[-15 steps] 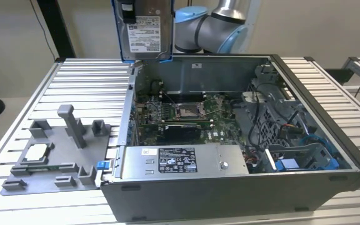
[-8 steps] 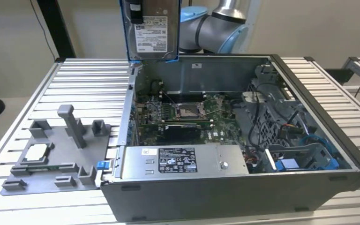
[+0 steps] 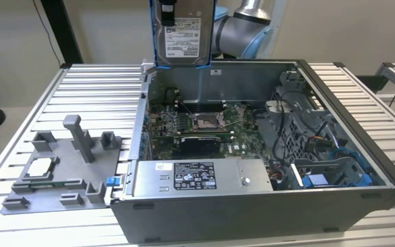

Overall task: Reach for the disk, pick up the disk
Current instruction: 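Pick up the disk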

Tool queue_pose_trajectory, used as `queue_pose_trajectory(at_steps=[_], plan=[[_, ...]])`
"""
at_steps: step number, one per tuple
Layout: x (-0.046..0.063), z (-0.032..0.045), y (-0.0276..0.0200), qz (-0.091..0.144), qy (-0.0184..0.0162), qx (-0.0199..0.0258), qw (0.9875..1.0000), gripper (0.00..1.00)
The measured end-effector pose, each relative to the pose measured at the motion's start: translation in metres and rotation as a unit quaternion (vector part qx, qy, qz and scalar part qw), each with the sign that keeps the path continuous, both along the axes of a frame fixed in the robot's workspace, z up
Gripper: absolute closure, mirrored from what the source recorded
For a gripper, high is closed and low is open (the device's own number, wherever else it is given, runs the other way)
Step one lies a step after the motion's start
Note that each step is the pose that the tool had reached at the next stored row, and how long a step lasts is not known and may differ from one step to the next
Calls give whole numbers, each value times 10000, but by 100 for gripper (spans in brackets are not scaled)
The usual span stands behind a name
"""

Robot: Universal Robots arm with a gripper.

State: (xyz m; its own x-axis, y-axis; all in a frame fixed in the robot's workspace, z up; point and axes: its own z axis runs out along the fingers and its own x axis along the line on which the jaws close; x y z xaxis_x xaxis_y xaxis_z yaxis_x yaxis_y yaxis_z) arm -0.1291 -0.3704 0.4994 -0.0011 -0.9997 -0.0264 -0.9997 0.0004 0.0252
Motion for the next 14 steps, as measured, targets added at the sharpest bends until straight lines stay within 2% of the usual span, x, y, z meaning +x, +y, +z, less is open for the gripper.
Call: queue_pose_trajectory(at_steps=[14], plan=[[365,0,0,0,4,0,10000,100]])
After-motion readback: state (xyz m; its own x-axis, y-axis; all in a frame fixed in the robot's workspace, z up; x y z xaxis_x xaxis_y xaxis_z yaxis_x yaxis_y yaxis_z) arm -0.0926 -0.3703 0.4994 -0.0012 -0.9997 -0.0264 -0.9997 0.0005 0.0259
